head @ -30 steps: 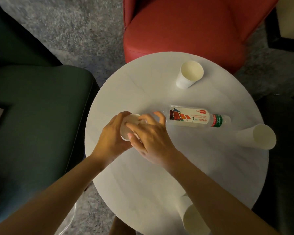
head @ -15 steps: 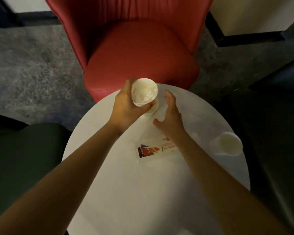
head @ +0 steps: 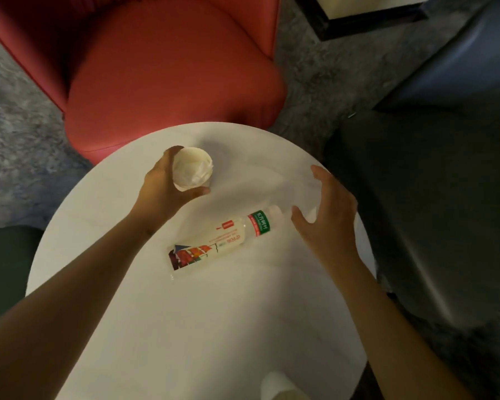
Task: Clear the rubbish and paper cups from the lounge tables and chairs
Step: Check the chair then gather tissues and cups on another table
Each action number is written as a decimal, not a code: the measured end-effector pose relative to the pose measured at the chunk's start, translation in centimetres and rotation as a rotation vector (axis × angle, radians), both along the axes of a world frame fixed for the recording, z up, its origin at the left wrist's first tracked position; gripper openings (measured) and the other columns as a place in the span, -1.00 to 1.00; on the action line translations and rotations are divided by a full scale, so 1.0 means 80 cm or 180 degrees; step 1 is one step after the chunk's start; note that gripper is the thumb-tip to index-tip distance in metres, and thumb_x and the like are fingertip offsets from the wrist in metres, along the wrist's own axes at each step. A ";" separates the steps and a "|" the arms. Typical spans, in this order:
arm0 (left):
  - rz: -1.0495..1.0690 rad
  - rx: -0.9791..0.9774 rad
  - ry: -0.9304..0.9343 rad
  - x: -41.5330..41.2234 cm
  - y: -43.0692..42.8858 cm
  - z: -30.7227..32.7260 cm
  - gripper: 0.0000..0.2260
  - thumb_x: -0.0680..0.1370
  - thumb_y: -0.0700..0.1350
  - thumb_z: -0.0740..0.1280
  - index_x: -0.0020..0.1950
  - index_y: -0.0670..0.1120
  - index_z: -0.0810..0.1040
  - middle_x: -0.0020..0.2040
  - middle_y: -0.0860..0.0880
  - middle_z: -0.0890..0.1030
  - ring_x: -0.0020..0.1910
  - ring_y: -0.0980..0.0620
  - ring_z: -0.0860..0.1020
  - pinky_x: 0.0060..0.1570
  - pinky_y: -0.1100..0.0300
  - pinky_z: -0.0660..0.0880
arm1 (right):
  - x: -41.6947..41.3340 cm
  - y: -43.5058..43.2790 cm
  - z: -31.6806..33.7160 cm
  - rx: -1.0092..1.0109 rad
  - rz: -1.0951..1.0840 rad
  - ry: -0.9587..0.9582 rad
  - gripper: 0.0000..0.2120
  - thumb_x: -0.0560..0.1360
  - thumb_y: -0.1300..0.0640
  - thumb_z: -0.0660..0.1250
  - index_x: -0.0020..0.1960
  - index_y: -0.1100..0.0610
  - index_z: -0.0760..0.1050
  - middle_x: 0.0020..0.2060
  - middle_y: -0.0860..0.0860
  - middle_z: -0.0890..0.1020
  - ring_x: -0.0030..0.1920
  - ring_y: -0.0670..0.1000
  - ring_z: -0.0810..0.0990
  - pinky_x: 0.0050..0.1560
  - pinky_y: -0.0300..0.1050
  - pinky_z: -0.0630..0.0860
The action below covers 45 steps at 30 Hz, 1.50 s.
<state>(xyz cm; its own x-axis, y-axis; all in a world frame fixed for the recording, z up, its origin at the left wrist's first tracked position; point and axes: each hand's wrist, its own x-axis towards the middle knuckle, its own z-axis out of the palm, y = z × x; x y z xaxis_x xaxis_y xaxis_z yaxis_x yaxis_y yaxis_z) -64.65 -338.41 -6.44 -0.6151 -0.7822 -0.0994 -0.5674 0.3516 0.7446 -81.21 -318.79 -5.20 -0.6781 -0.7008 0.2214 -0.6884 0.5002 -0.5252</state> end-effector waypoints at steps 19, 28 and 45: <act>-0.0829 0.0321 0.0499 -0.131 0.187 0.068 -0.39 0.33 0.01 0.49 0.31 -0.03 0.33 0.14 0.16 0.41 0.04 0.28 0.42 -0.03 0.63 0.31 | -0.046 0.078 -0.036 -0.0517 0.0324 -0.0251 -0.21 0.24 0.02 0.56 0.30 0.36 0.31 0.19 0.20 0.52 0.18 -0.05 0.48 0.22 -0.45 0.27; -0.1309 0.0503 -0.0029 -0.118 0.238 0.039 -0.17 0.35 0.04 0.44 0.43 0.11 -0.03 0.39 0.24 0.13 0.29 0.37 0.10 0.09 0.71 0.07 | -0.044 0.111 -0.036 -0.1036 0.0803 -0.1088 -0.08 0.18 0.05 0.60 0.37 0.13 0.15 0.24 0.12 0.45 0.22 -0.13 0.41 0.12 -0.40 0.44; 0.0234 0.0087 0.0278 0.057 0.297 0.025 -0.35 0.18 0.08 0.57 0.18 0.02 0.38 0.04 0.14 0.53 -0.01 0.13 0.53 -0.05 0.39 0.48 | 0.089 0.134 -0.054 -0.0636 0.2156 -0.1872 -0.10 0.25 0.18 0.54 0.41 0.13 0.07 0.28 0.17 0.42 0.26 -0.01 0.42 0.20 -0.29 0.43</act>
<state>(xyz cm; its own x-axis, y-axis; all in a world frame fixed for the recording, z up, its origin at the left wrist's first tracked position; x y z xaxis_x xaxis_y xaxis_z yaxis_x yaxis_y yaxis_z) -60.08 -314.64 -4.42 -0.5634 -0.8233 -0.0699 -0.5235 0.2902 0.8011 -74.10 -308.08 -9.52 -0.1784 -0.9753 0.1304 -0.3957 -0.0502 -0.9170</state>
